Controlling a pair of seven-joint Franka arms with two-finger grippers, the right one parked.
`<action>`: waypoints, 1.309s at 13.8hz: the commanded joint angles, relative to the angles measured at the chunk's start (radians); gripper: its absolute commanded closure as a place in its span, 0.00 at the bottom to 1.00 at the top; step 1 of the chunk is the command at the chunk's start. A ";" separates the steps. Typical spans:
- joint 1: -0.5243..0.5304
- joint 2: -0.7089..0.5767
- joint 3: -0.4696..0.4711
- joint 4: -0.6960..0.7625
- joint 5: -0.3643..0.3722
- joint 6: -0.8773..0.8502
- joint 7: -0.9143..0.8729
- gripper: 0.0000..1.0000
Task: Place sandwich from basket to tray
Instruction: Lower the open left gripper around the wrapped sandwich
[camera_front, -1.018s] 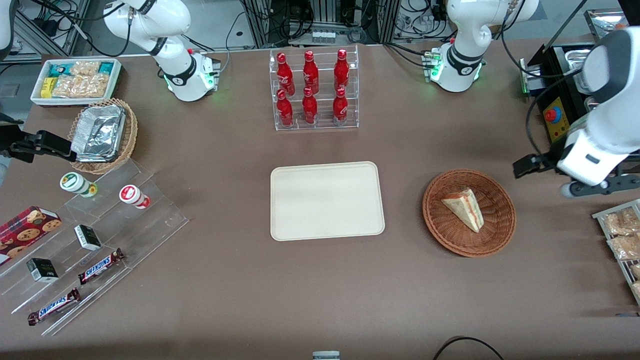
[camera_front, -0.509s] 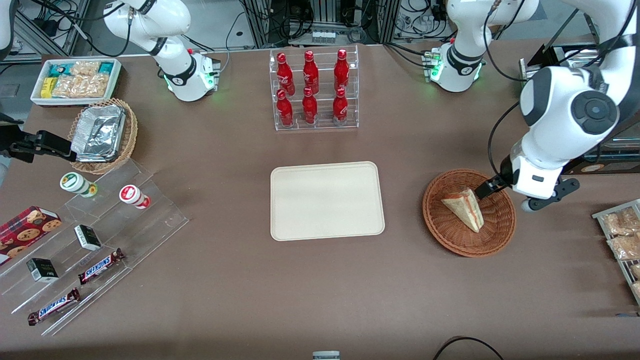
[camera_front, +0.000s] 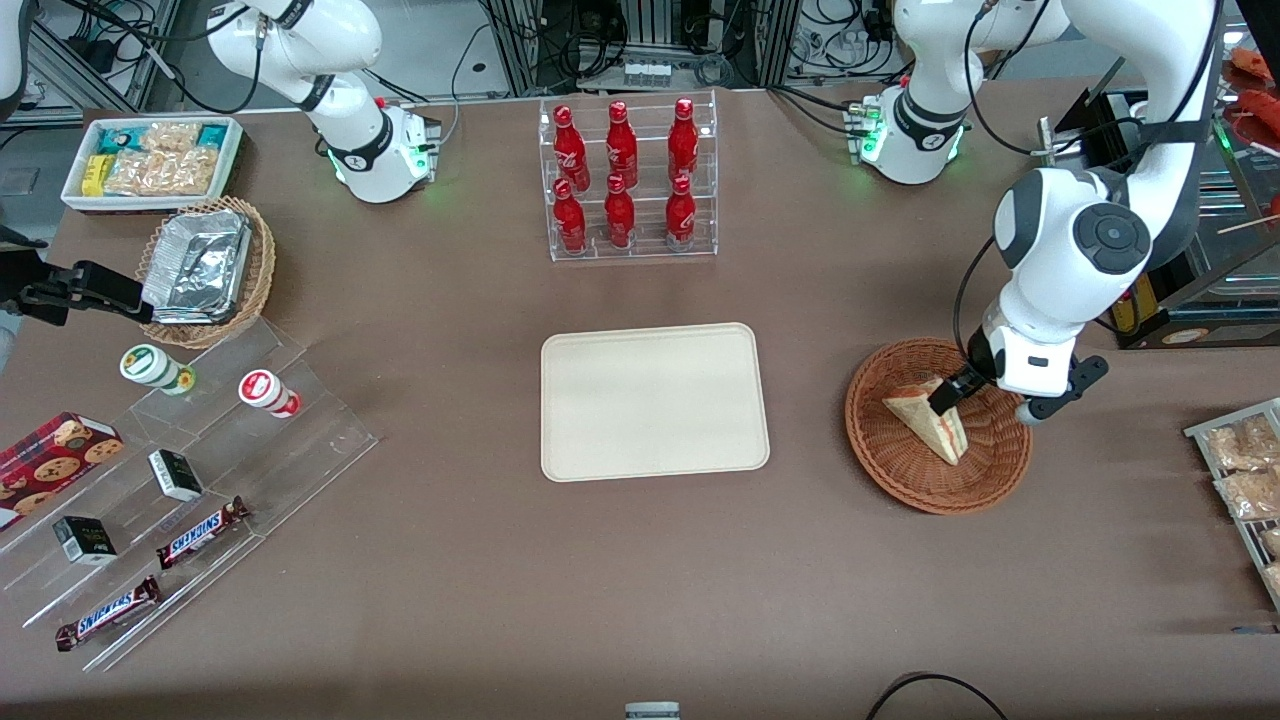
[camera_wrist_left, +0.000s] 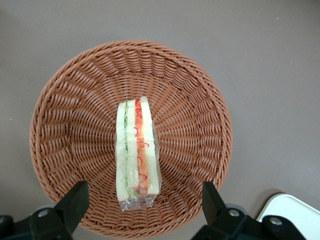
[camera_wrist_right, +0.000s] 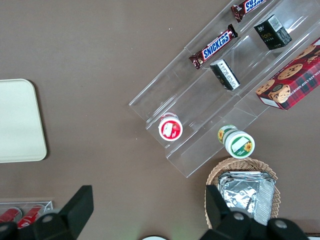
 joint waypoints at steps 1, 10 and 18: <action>-0.005 0.019 -0.003 -0.019 0.019 0.046 -0.044 0.00; -0.012 0.106 -0.004 -0.082 0.059 0.163 -0.095 0.00; -0.012 0.163 -0.001 -0.076 0.059 0.211 -0.106 0.65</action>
